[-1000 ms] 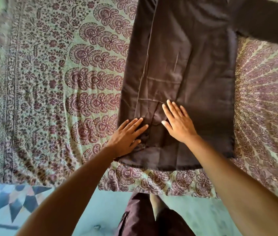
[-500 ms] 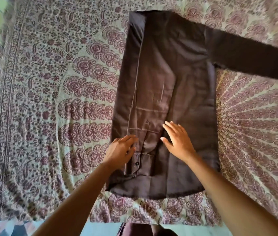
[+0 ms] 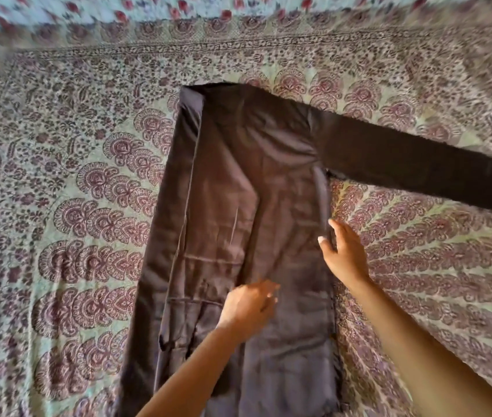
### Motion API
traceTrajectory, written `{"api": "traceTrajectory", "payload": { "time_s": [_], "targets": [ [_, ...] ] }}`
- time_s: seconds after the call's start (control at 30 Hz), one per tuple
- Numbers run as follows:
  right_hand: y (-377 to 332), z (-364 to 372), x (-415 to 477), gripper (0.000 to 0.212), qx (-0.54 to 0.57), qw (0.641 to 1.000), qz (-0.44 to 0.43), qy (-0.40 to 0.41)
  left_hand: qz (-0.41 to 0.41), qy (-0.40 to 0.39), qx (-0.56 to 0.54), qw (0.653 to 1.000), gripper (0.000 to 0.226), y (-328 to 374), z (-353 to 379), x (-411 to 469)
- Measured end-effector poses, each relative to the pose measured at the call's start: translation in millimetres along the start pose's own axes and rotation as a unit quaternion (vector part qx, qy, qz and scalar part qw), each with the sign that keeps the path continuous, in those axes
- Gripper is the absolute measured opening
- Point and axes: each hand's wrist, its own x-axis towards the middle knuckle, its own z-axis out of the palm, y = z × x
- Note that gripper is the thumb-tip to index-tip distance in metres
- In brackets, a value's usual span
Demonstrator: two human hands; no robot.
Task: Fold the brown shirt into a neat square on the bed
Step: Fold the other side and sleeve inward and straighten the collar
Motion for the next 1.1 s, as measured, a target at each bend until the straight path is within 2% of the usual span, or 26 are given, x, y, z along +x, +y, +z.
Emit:
{"api": "traceTrajectory", "payload": {
  "time_s": [0.1, 0.2, 0.27, 0.37, 0.5, 0.6, 0.7, 0.83, 0.97, 1.1],
  "targets": [
    [17, -7, 19, 0.047, 0.020, 0.999, 0.019, -0.028, -0.054, -0.019, 0.004, 0.998, 0.053, 32, 33, -4],
    [26, -13, 33, 0.048, 0.019, 0.999, -0.009, -0.049, -0.107, -0.030, -0.050, 0.993, 0.036, 50, 65, -6],
    [25, -17, 44, 0.047, 0.040, 0.997, -0.009, -0.073, -0.115, 0.010, -0.059, 0.992, 0.038, 58, 78, -7],
    [20, -17, 65, 0.041, 0.105, 0.988, 0.036, -0.104, -0.117, 0.052, 0.003, 0.992, 0.051, 69, 90, -3],
    [9, -13, 95, 0.031, 0.240, 0.960, 0.088, -0.118, -0.103, 0.005, 0.055, 0.993, 0.080, 97, 102, -4],
    [-2, -12, 110, 0.033, 0.285, 0.939, 0.117, -0.150, -0.121, -0.019, 0.058, 0.991, 0.094, 111, 113, -8],
    [-5, -10, 118, 0.033, 0.305, 0.929, 0.147, -0.148, -0.145, 0.005, 0.045, 0.988, 0.081, 119, 114, -10],
    [-2, -10, 126, 0.039, 0.282, 0.943, 0.128, -0.122, -0.185, 0.014, -0.091, 0.978, 0.028, 103, 96, -23],
    [-17, -12, 122, 0.053, 0.238, 0.960, 0.102, -0.108, -0.216, 0.141, -0.144, 0.955, 0.037, 78, 80, -42],
    [-40, -6, 114, 0.060, 0.140, 0.986, 0.060, -0.068, -0.208, 0.169, -0.165, 0.949, 0.044, 61, 78, -57]
  ]
}}
